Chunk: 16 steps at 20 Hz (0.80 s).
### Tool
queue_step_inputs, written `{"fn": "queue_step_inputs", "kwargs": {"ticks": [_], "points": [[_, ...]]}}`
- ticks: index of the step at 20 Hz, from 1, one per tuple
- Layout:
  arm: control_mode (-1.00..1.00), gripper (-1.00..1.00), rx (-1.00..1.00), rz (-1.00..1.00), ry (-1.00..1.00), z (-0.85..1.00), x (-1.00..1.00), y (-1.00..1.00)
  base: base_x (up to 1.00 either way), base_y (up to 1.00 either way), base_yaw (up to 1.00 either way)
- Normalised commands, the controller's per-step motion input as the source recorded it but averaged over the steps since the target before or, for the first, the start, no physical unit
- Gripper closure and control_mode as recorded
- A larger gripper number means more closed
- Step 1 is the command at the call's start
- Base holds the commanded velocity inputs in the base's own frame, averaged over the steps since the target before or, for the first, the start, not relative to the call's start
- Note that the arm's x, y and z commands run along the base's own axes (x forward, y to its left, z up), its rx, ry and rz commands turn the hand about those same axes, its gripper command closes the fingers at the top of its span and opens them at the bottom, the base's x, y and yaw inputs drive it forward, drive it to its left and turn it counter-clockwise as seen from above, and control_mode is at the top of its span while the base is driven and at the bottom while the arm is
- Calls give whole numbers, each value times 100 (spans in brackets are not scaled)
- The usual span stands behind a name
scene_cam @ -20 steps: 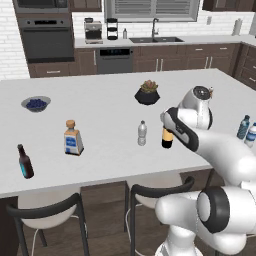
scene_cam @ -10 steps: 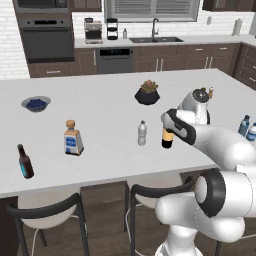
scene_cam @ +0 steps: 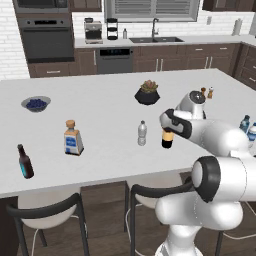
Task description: Move the plastic bottles in the middle to the plastics group, and the glass bottles in the middle to the glass group.
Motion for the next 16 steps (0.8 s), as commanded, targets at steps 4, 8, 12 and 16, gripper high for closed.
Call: {"fn": "queue_step_inputs", "kwargs": {"ticks": [4,8,12,16], "points": [[-100,-100,0,0,0,-24,15,0,0,0,0],[-100,-100,0,0,0,-15,16,0,0,0,0],[-100,-100,0,0,0,-14,19,0,0,0,0],[-100,-100,0,0,0,-11,22,0,0,0,0]]}}
